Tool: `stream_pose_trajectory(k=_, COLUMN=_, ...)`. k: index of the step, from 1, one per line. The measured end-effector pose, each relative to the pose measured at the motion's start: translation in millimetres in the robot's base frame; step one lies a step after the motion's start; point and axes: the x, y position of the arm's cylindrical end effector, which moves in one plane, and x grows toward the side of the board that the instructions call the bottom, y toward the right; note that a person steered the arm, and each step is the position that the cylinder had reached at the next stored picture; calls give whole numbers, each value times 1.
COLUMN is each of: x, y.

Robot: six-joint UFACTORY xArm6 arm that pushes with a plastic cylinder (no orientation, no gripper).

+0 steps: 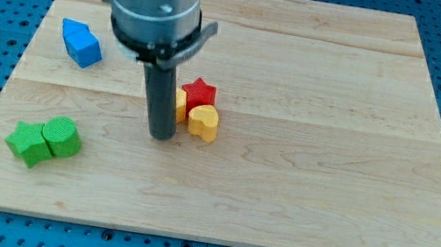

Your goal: Place the green circle above the yellow hexagon

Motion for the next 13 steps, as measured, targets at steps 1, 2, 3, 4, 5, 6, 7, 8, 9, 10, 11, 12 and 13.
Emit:
stream_pose_trajectory(k=1, x=80, y=-30)
stream_pose_trajectory(k=2, x=84, y=-111)
stream_pose_trajectory(k=3, x=24, y=-122)
stream_pose_trajectory(k=4, x=-29, y=-122)
stream_pose_trajectory(k=5, x=-42, y=-112)
stream_pose_trajectory(k=6, x=-60, y=-63)
stream_pose_trajectory(k=7, x=-71, y=-57)
stream_pose_trajectory(k=8, x=-81, y=-108)
stream_pose_trajectory(k=9, x=-109, y=-69)
stream_pose_trajectory(k=10, x=-119, y=-47)
stream_pose_trajectory(k=11, x=-119, y=-40)
stream_pose_trajectory(k=12, x=-128, y=-65)
stream_pose_trajectory(k=13, x=-167, y=-121)
